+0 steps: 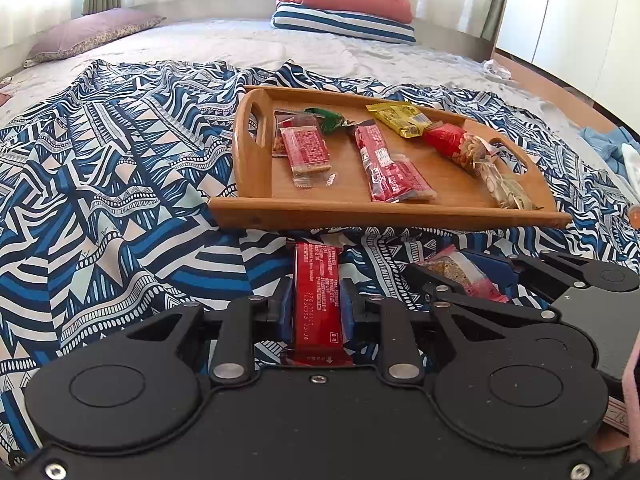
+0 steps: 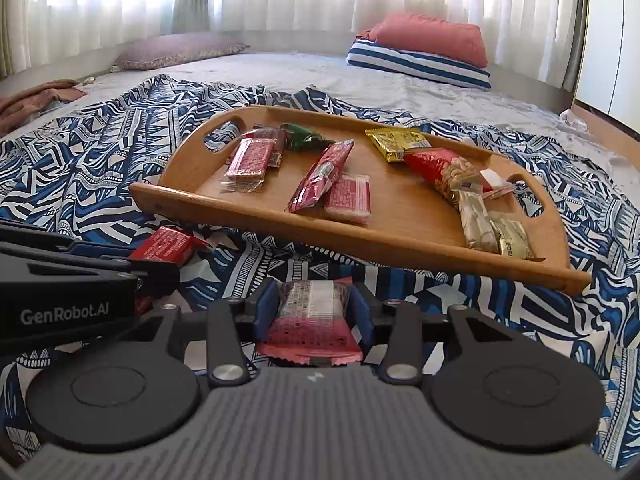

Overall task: Organize snacks
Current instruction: 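Lift the red bar and pink snack and hold them above the pile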

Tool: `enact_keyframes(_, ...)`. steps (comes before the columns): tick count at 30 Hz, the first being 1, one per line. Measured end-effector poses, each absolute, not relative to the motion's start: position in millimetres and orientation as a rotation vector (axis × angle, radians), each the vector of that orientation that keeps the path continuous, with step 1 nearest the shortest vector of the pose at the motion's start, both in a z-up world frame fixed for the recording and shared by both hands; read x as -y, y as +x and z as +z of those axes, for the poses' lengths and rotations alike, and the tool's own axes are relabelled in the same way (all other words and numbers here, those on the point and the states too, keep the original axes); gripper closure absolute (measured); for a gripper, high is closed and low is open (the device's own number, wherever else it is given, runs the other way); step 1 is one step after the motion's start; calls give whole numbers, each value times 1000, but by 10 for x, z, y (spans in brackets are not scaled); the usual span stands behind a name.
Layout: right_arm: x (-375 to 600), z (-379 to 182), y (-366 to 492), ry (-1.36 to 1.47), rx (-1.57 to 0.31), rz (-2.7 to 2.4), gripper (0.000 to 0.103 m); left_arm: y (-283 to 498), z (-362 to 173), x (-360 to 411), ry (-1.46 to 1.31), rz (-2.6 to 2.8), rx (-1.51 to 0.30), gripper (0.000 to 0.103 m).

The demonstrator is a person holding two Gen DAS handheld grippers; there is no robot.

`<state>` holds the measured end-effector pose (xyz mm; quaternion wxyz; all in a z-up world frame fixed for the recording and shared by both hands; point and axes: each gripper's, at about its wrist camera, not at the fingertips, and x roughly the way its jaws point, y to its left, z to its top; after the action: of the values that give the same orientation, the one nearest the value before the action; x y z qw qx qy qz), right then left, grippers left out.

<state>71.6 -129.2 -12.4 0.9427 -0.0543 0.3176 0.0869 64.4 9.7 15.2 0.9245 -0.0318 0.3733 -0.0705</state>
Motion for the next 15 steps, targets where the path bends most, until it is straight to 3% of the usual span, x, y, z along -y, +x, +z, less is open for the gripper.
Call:
enact_keyframes(3, 1286, -126, 726, -118, -648, 180, 43, 644, 156, -100, -70, -144, -764, 80)
enact_keyframes(4, 1288, -120, 724, -115, -649, 181, 58, 641, 161, -102, -71, -143, -761, 80)
enact_keyframes(15, 1325, 17, 640, -60, -633, 179, 64, 620, 275, -74, -69, -149, -731, 80)
